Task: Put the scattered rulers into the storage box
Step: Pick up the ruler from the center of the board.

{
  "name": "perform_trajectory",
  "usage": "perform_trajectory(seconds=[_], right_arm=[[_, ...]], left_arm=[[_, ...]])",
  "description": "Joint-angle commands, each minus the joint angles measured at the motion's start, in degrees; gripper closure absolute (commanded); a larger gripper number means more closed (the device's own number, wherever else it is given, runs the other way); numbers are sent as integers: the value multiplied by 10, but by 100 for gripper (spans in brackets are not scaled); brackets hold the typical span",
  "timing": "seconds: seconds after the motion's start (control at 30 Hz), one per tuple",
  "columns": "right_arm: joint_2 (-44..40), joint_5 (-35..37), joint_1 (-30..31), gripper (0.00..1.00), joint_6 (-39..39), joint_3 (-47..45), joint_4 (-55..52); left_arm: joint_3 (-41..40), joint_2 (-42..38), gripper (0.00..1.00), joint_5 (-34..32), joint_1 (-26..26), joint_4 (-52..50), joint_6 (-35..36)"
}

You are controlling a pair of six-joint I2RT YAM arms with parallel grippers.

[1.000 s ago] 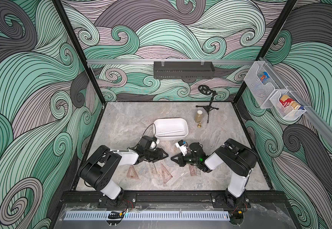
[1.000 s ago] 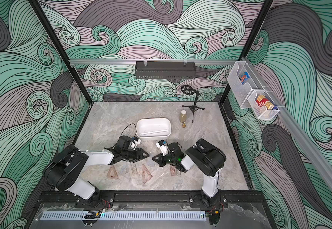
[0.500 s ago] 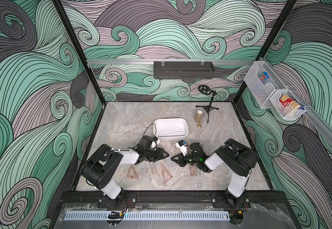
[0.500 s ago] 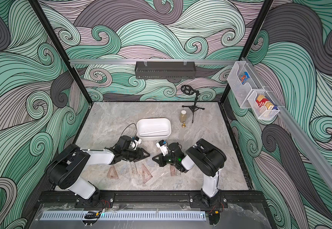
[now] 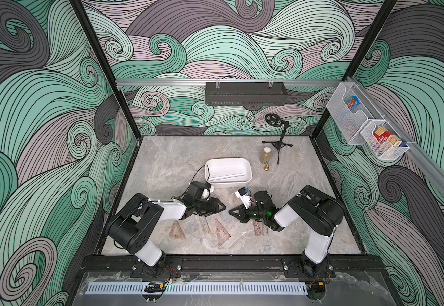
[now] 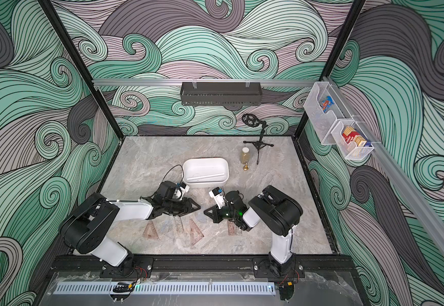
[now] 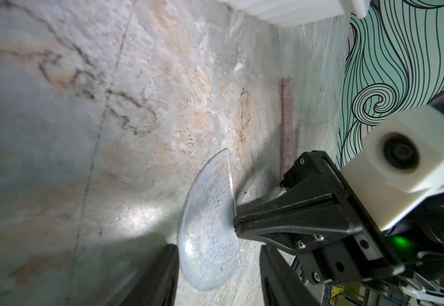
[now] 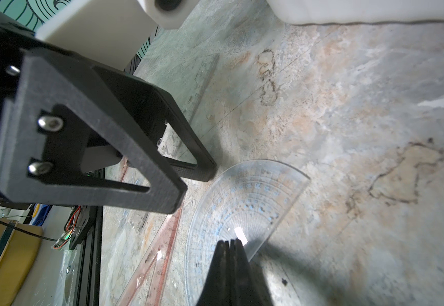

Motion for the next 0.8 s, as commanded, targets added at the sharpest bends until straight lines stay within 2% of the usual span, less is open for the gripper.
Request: perform_trajectory(seconds=[0.0,0.77], right_arm=[[20,13,-7,96,-2,-23,-74],[17,22,-8,96,-5,-32,-81]], left_arm=[[-9,16,46,-41,-7,-77,13],[-10,25,46,-44,-16,-81,20]])
